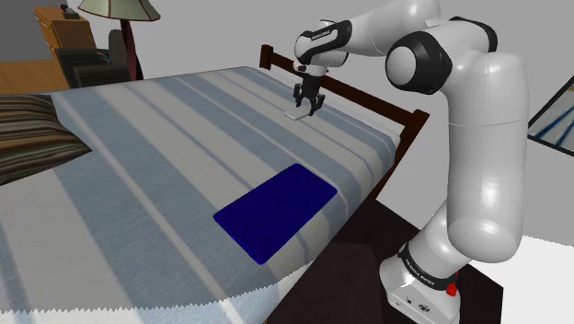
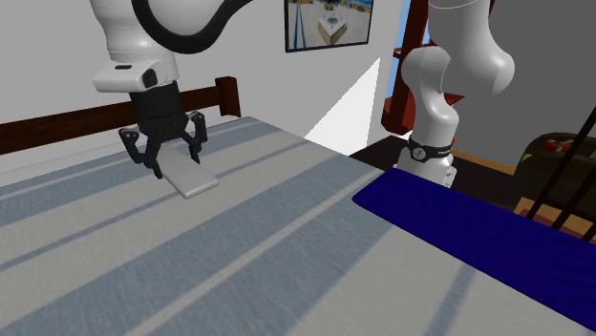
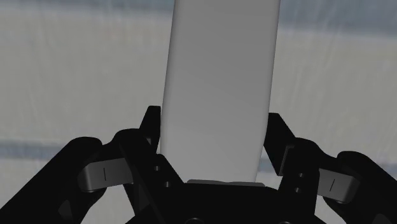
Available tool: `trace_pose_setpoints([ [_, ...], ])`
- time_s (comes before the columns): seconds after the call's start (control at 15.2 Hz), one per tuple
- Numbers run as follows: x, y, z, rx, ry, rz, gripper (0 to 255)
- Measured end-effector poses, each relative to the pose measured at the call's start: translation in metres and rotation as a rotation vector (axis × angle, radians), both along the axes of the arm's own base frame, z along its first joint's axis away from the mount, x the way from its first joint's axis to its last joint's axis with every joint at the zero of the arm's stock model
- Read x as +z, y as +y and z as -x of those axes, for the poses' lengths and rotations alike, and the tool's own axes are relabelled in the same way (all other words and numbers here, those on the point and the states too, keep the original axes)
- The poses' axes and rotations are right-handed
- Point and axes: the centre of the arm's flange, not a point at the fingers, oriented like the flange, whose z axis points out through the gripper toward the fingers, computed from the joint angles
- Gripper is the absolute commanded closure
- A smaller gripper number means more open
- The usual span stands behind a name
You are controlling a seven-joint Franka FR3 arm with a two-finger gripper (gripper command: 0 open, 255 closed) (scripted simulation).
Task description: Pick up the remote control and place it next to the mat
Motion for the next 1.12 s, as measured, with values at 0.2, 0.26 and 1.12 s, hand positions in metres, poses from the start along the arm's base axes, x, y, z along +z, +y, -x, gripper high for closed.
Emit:
trace_pose_setpoints([
  [0.2, 0.015, -0.001, 0.002, 0.000, 0.000, 0.000, 255],
  [0.26, 0.021, 0.001, 0.001, 0.000, 0.000, 0.000, 255],
  [1.12, 0.058, 0.065, 0.015, 0.001, 0.000, 0.000, 255],
])
